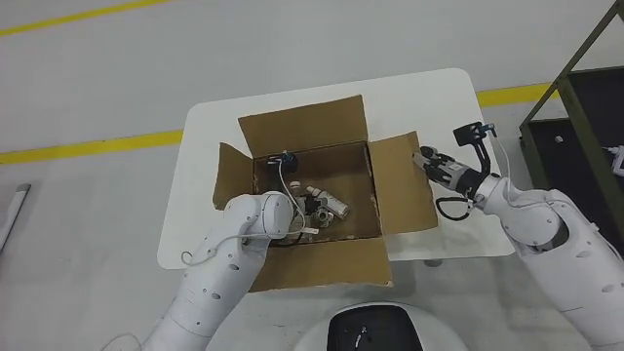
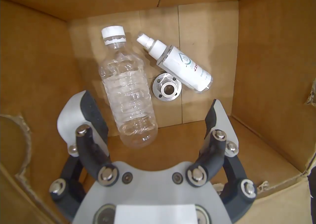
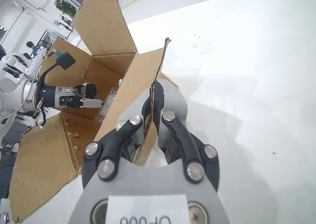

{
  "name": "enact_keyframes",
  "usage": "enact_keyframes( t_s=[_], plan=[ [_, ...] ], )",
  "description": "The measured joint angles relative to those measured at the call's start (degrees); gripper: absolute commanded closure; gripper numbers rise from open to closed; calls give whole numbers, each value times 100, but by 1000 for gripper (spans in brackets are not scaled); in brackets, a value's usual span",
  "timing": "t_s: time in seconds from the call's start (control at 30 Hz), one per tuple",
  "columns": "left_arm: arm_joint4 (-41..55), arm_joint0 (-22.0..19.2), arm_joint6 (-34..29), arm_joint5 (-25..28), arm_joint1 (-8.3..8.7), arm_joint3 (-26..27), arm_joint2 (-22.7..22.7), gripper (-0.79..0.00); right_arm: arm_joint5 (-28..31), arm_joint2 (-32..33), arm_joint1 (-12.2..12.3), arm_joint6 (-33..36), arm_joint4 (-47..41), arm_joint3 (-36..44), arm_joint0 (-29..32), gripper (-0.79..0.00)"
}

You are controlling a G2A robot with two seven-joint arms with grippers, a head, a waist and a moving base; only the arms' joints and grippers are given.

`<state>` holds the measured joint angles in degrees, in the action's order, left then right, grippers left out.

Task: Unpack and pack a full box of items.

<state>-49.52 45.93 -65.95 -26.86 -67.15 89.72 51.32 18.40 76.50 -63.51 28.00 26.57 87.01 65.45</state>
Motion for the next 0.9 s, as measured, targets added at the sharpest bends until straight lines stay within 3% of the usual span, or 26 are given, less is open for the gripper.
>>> enact_keyframes(
  t_s=[0.37, 0.47, 0.67, 0.9],
  plan=[
    [0, 2, 1, 1, 0, 0, 1, -785, -66, 83, 9, -141, 47, 14, 82, 0],
    [65, 88, 263, 46, -10, 15, 39, -785, -81, 130, 13, -182, 50, -4, 71, 0],
    [-573, -49, 180, -6, -81, -42, -247, -785, -87, 257, 30, -241, 88, 25, 59, 0],
    [-1201, -308, -40, -116, -232, -451, -669, -785, -120, 226, 27, -216, 92, 81, 75, 0]
  ],
)
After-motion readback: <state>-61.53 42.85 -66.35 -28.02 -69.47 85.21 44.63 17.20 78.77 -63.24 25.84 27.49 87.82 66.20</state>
